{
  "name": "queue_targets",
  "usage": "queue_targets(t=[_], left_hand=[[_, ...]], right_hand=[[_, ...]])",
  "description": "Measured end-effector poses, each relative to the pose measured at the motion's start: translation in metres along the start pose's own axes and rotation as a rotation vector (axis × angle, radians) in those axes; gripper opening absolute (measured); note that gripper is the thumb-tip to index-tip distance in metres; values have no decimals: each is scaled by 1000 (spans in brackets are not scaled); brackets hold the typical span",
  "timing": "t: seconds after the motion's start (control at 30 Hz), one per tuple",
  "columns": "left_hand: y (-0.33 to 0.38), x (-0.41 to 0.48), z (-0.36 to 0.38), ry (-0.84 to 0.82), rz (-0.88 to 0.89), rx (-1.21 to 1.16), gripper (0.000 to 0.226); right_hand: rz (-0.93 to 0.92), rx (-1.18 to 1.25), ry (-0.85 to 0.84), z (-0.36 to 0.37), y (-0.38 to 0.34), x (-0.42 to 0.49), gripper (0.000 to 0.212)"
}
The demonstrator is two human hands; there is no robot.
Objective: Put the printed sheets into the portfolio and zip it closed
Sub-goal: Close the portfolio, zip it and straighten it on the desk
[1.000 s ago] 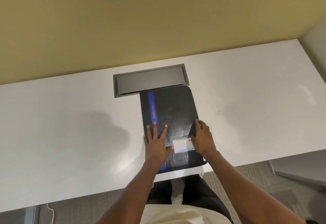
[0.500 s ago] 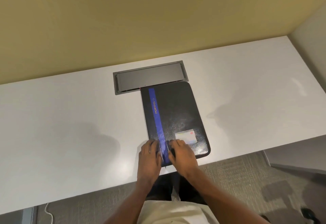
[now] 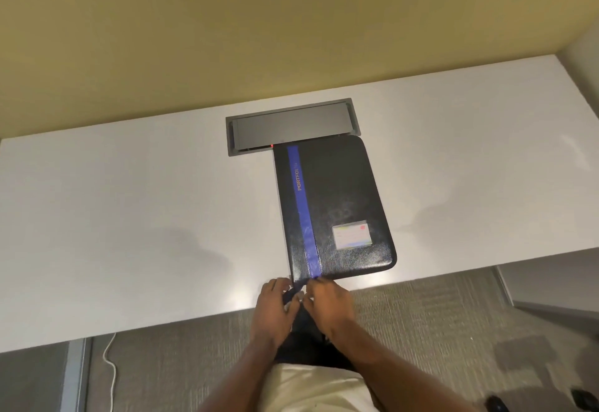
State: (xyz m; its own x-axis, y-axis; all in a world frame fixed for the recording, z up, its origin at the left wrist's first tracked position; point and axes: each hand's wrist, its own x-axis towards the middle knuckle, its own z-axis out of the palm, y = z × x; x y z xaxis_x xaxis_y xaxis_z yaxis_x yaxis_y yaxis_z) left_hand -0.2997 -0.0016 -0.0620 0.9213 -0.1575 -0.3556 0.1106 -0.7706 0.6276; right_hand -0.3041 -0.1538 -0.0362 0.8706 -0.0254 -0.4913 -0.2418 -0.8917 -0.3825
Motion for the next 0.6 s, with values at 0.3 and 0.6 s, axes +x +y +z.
queue_targets(t=[0.3,0.6], left_hand=[[6,-7,-1,-36,-151,-286,14],[7,-2,-12,-2,-189,-323,17]], right_hand=[[111,173,-1,19,-11,-4,21],[207,642,81,27,-15,-11,11]])
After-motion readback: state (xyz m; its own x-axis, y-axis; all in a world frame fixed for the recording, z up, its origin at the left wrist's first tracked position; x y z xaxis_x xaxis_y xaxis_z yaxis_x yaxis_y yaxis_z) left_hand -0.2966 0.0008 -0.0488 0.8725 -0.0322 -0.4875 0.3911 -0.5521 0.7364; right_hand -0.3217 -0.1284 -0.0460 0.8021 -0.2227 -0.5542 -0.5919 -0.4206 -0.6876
